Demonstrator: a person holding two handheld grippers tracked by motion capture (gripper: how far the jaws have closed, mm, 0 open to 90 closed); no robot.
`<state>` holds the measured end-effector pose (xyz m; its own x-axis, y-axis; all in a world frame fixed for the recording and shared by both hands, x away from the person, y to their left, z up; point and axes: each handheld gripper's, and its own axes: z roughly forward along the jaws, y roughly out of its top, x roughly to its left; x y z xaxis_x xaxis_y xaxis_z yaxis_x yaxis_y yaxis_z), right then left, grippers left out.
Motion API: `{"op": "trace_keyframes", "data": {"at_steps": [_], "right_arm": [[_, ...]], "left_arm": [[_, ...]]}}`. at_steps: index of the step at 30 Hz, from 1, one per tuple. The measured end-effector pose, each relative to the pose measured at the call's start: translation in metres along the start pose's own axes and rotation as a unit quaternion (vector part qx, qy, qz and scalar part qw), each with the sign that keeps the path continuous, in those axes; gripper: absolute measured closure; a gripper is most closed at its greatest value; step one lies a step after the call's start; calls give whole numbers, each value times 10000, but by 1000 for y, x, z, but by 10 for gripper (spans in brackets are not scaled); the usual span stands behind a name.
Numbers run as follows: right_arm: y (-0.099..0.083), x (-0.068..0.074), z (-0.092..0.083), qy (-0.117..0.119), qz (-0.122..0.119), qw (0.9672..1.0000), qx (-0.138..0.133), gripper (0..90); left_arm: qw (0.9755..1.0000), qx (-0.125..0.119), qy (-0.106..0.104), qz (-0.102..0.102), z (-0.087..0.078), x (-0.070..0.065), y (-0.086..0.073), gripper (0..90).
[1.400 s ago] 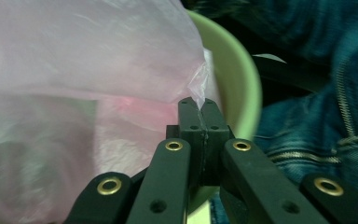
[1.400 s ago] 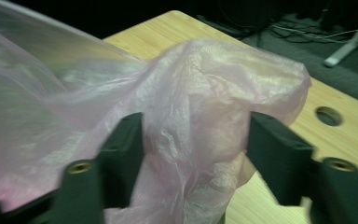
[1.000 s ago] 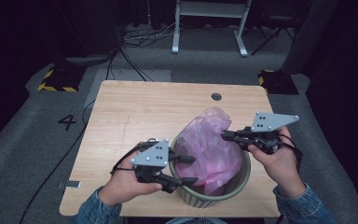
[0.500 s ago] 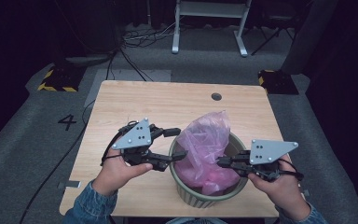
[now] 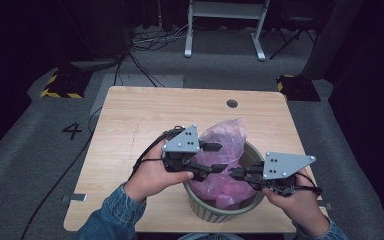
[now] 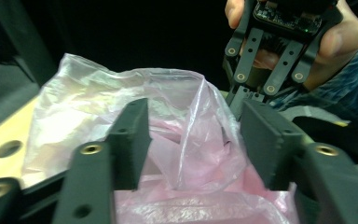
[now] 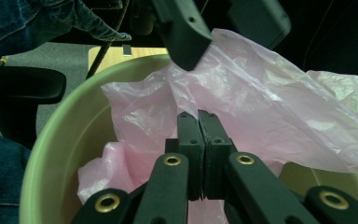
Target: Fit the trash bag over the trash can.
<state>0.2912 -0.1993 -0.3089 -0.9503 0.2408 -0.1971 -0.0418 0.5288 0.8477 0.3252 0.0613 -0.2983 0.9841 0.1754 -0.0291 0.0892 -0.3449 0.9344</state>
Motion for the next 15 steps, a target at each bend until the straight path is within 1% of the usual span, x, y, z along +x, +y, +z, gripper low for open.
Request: {"op": "trace_keyframes", "data": {"at_steps": [1,2,3,4,5,6,7,8,9,10,11,12,13,14,15], "right_arm": [[0,0,0,0,0,10000,0,885],[0,0,0,-16,0,10000,-1,880],[0,-1,-1,-76,31,10000,-43,824],[0,-1,-2,-152,97,9998,-101,744],[0,-1,-2,-152,97,9998,-101,744],[1,-1,-4,-319,239,9989,-252,545],[1,-1,-4,-319,239,9989,-252,545],[1,-1,-3,-378,301,9984,-306,462],[1,-1,-2,-420,329,9981,-312,403],[1,-1,0,-461,339,9979,-308,380],[2,0,2,-493,331,9978,-306,388],[2,0,4,-502,313,9978,-293,448],[3,0,5,-477,261,9982,-267,582],[4,0,6,-410,200,9987,-221,696],[4,0,5,-356,194,9990,-199,752]], "left_arm": [[10000,0,0,0,0,0,0,646],[9999,-2,-96,-41,1,0,0,646],[9998,23,-171,-80,1,0,0,860],[9999,26,-136,-96,2,0,0,897],[9999,26,-136,-96,2,0,0,899],[9999,23,-81,-81,2,-1,1,900],[9999,3,-80,-90,2,-1,1,900],[9999,-24,-119,-107,2,-2,1,900],[9998,-55,-168,-115,2,-2,1,900],[9997,-45,-227,-97,3,-3,1,900],[9995,-39,-294,-90,4,-3,1,899],[9993,-22,-355,-66,5,-4,2,898],[9993,-9,-369,-50,6,-5,2,897],[9993,-4,-362,-33,7,-6,2,897],[9994,-25,-342,-14,6,-7,2,897]]}}
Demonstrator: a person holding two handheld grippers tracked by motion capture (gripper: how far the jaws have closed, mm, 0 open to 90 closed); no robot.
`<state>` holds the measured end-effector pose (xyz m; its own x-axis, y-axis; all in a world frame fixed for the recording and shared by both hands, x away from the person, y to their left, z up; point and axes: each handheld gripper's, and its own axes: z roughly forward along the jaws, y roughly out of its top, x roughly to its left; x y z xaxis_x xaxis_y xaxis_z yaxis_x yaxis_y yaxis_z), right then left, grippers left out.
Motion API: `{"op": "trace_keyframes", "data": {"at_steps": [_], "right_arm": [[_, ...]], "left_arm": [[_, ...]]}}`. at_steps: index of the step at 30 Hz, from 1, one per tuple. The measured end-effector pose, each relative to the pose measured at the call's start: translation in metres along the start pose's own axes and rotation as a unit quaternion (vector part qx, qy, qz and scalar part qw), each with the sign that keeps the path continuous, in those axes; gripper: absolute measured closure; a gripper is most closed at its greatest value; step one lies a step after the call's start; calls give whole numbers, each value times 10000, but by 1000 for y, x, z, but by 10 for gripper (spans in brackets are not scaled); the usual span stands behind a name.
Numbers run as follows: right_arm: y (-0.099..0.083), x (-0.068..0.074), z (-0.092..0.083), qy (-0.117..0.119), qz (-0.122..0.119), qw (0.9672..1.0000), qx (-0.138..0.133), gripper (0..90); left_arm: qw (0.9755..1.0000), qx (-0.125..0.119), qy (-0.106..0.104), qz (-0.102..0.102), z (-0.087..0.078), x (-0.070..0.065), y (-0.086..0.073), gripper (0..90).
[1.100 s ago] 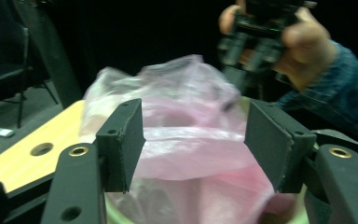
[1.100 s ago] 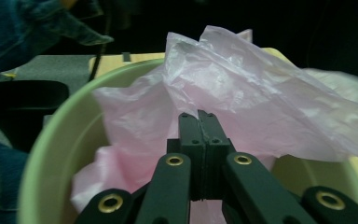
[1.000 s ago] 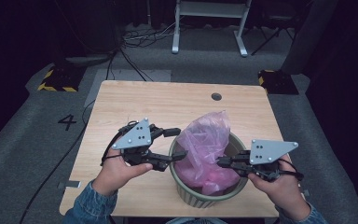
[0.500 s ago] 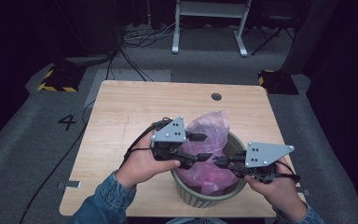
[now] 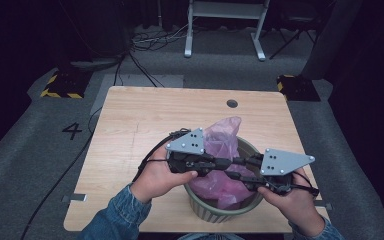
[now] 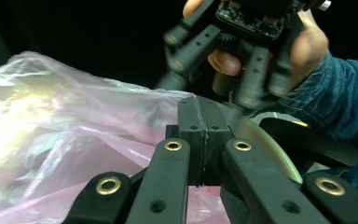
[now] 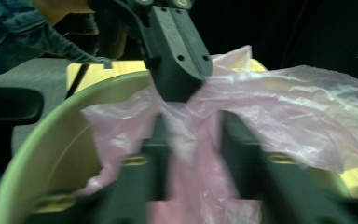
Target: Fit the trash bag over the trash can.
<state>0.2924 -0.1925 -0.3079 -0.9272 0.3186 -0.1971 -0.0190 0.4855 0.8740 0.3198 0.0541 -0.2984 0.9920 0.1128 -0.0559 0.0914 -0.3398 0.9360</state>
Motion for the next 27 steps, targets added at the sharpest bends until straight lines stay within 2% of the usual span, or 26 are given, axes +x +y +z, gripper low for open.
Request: {"op": "trace_keyframes", "data": {"at_steps": [1,4,9,12,17,20,27], "right_arm": [[0,-1,-2,-3,-8,10000,-3,833],[-1,-1,-4,23,27,10000,-16,854],[-5,-2,-12,-57,-14,9999,-115,869],[-6,-1,-17,-73,-22,9997,-211,886],[-8,-1,-27,-190,-61,9996,-217,900],[-10,-1,-30,-213,-58,9995,-225,900],[-21,-8,-45,-305,112,9991,-283,899]], "left_arm": [[10000,-55,58,4,-3,0,0,899],[9999,-63,130,20,-7,0,0,900],[9994,-204,283,12,-13,1,-1,900],[9992,-263,292,-10,-15,1,-1,900],[9983,-372,426,-122,-21,4,-3,900],[9978,-359,549,-130,-24,6,-6,900],[9957,-389,817,-181,-40,10,-13,900]]}}
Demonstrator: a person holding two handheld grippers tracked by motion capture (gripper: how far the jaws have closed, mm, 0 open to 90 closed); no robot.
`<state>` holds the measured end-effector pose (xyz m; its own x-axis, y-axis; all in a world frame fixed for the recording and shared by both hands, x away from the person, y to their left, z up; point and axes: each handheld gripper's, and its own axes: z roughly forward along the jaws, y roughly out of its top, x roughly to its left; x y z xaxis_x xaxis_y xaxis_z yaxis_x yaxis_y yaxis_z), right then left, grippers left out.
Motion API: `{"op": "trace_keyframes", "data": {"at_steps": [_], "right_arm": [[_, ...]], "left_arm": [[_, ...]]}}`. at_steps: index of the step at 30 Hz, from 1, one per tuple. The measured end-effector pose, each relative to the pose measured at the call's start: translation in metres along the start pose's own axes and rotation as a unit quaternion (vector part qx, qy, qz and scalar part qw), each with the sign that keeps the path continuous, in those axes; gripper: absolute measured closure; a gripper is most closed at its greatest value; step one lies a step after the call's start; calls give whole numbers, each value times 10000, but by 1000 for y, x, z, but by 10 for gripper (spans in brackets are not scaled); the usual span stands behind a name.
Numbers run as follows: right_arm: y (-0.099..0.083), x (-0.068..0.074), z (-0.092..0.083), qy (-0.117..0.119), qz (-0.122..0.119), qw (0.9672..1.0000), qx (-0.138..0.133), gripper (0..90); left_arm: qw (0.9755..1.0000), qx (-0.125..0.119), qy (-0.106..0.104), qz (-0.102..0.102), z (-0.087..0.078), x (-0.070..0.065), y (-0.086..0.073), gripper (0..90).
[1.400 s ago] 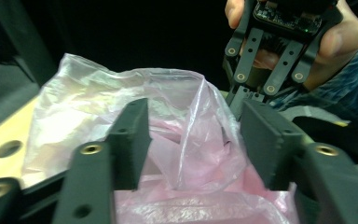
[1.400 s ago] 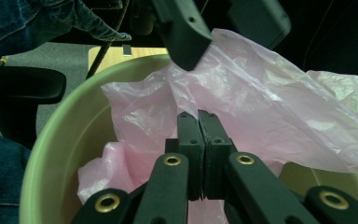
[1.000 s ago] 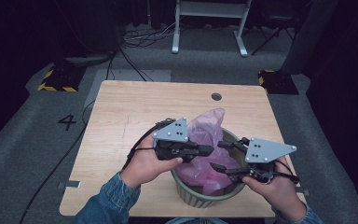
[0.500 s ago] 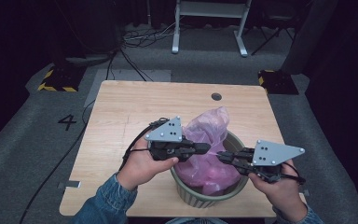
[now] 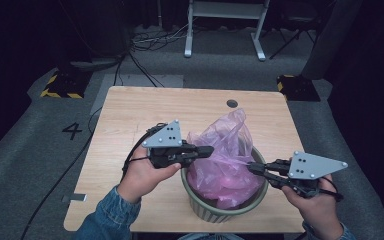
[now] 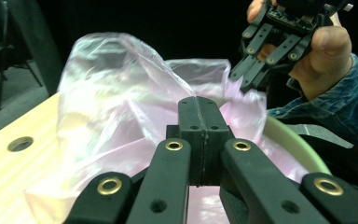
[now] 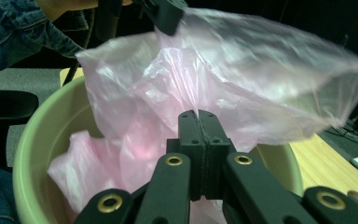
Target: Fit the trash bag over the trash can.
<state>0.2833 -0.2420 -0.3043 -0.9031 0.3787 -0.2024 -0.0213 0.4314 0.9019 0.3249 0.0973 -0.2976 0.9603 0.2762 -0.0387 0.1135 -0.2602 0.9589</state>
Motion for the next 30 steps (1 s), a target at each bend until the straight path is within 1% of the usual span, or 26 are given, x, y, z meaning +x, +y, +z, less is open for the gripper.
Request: {"op": "trace_keyframes", "data": {"at_steps": [3,4,5,6,7,9,10,12,13,14,15,16,17,18,19,21,22,24,28,30], "right_arm": [[-8,-3,-9,-38,122,9999,-33,899],[-13,-5,-14,-83,202,9998,-35,899],[-13,-5,-14,-83,202,9998,-35,899],[-19,-7,-20,-105,281,9995,-40,899],[-19,-7,-20,-105,281,9995,-40,899],[-25,-8,-24,-118,322,9994,-57,899],[-29,-9,-29,-133,347,9993,-57,898],[-34,-10,-35,-160,407,9990,-84,898],[-34,-10,-35,-160,407,9990,-84,898],[-38,-12,-40,-209,452,9987,-93,899],[-38,-12,-40,-209,452,9987,-93,899],[-41,-13,-42,-220,474,9986,-101,898],[-46,-14,-45,-227,517,9984,-95,898],[-46,-14,-45,-227,517,9984,-95,898],[-51,-15,-48,-233,579,9980,-71,898],[-54,-15,-49,-234,609,9978,-75,897],[-60,-16,-52,-230,683,9974,-77,897],[-62,-15,-54,-241,724,9971,-76,897],[-73,-14,-60,-200,816,9963,-153,895],[-75,-12,-63,-161,812,9964,-190,892]], "left_arm": [[9999,-19,146,-28,-9,3,-4,900],[9998,-26,218,-38,-13,4,-6,900],[9996,-31,272,-57,-16,5,-8,900],[9992,-67,366,-116,-23,9,-11,900],[9992,-67,366,-116,-23,9,-11,900],[9986,-74,494,-154,-29,12,-14,900],[9981,-72,576,-207,-35,14,-19,900],[9975,-61,660,-250,-40,16,-23,900],[9975,-61,660,-250,-40,16,-23,900],[9968,-55,740,-306,-45,18,-29,900],[9968,-55,740,-306,-45,18,-29,900],[9964,-42,771,-337,-47,19,-31,900],[9957,-16,831,-410,-50,21,-37,900],[9957,-16,831,-410,-50,21,-37,900],[9953,-7,866,-431,-52,22,-39,900],[9946,12,927,-469,-55,23,-44,900],[9940,25,970,-508,-58,24,-48,900],[9936,38,994,-531,-60,24,-51,900],[9922,73,1093,-599,-67,24,-60,900],[9915,79,1137,-630,-71,23,-64,900]]}}
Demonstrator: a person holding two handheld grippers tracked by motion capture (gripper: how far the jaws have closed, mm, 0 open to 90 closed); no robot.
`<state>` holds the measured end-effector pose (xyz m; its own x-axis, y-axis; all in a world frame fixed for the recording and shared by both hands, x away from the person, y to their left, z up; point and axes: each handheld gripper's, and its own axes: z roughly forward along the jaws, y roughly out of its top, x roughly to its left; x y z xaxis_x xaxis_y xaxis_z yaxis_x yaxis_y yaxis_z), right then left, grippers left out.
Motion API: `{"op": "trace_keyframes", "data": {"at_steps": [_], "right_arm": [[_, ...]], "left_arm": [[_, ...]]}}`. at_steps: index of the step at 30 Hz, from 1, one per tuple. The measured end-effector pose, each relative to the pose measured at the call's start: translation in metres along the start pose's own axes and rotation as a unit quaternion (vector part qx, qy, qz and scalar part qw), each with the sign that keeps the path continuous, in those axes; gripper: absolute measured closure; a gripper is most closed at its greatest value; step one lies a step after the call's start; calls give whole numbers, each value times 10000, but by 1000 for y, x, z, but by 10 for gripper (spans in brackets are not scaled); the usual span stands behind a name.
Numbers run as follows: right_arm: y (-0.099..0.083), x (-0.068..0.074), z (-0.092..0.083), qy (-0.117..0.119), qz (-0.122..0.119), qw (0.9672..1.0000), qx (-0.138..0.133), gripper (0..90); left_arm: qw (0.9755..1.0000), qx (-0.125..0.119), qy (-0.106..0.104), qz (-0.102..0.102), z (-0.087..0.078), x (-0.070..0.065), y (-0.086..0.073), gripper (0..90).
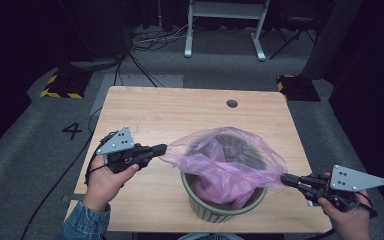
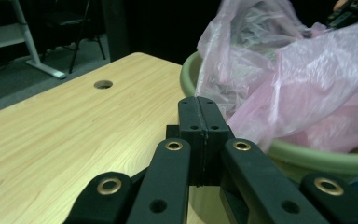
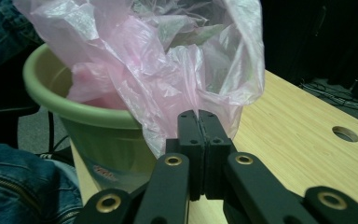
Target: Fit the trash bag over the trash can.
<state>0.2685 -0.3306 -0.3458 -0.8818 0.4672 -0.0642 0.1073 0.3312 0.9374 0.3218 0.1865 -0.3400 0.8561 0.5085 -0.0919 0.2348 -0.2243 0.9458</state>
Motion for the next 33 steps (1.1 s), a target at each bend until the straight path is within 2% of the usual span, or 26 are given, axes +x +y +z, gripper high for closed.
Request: {"op": "trace_keyframes", "data": {"at_steps": [4,6,8,13,15,16,17,18,19,20,22,24,26,27,28,29,30,31,33], "right_arm": [[2,5,-6,72,-59,9999,-49,882],[5,6,-10,16,-108,9999,-40,886],[7,6,-12,-5,-119,9999,-40,888],[8,6,-15,81,-93,9999,114,881],[7,6,-15,144,-56,9998,145,802],[11,6,-16,85,23,10000,-30,635],[11,6,-16,85,23,10000,-30,635],[15,6,-18,70,25,9999,-127,580],[25,6,-21,40,12,9995,-324,477],[31,6,-22,-18,-19,9993,-379,436],[38,5,-24,-73,-63,9992,-391,420],[54,0,-25,-245,-203,9987,-390,383],[59,-2,-25,-289,-222,9986,-387,382],[62,-4,-24,-314,-230,9985,-391,381],[68,-9,-23,-370,-242,9982,-398,375],[68,-9,-23,-370,-242,9982,-398,375],[70,-10,-22,-395,-229,9982,-391,373],[74,-15,-20,-506,-173,9980,-342,365],[75,-17,-18,-571,-136,9978,-322,353]], "left_arm": [[10000,-26,41,-45,-8,1,-6,900],[9999,-35,155,-4,-12,1,-5,900],[9998,-46,180,2,-13,2,-4,900],[9998,-24,179,-71,-15,6,-8,899],[9999,-59,154,-30,-14,4,-9,897],[9999,-108,131,-11,-14,2,-8,871],[9998,-160,99,12,-13,0,-6,871],[9997,-215,71,51,-12,-2,-4,862],[9996,-268,9,121,-10,-5,1,857],[9995,-276,-9,155,-8,-6,4,847],[9994,-281,-10,178,-7,-7,6,838],[9993,-296,0,224,-2,-8,10,811],[9992,-315,38,231,-1,-8,10,751],[9991,-346,81,235,0,-8,11,751],[9986,-420,219,252,2,-9,12,622],[9986,-420,219,252,2,-9,12,547],[9981,-466,270,286,3,-8,13,547],[9978,-504,293,302,4,-8,13,441],[9976,-528,346,296,5,-6,15,414]]}}
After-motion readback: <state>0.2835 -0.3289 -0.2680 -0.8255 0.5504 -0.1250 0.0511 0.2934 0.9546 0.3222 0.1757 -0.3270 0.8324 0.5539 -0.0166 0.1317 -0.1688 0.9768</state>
